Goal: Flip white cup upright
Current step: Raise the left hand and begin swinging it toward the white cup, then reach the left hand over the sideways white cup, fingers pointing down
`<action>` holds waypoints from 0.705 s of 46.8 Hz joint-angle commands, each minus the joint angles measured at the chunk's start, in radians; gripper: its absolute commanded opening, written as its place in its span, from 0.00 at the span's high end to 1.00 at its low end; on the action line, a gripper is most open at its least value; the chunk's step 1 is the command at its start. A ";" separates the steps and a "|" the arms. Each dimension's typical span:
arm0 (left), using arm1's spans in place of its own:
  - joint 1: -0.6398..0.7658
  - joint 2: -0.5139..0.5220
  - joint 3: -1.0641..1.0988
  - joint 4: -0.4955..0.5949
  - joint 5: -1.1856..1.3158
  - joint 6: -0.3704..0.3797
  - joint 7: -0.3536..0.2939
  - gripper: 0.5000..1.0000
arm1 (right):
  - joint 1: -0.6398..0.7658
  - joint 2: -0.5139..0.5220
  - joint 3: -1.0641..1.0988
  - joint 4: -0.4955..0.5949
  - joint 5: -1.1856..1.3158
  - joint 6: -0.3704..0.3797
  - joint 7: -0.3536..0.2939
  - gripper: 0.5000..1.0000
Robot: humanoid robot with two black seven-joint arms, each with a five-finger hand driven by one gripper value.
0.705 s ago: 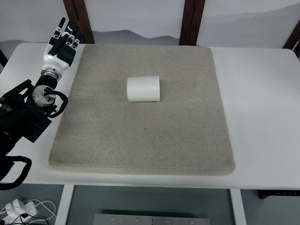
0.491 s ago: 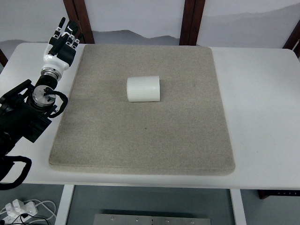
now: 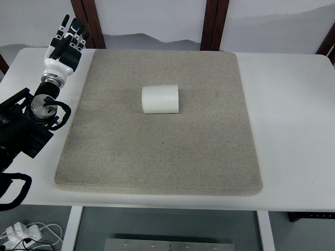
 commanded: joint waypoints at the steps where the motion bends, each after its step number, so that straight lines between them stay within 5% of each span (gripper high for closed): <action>1: -0.011 0.000 0.010 -0.002 0.018 -0.006 0.001 0.01 | -0.001 0.000 0.000 0.000 0.000 0.000 0.000 0.10; 19: -0.096 0.028 0.013 -0.011 0.453 -0.004 -0.004 0.01 | 0.000 0.000 0.000 0.000 0.000 0.000 0.000 0.10; 33: -0.137 0.080 0.013 -0.174 0.872 0.000 -0.002 0.02 | 0.000 0.000 0.000 0.000 0.000 0.000 0.000 0.10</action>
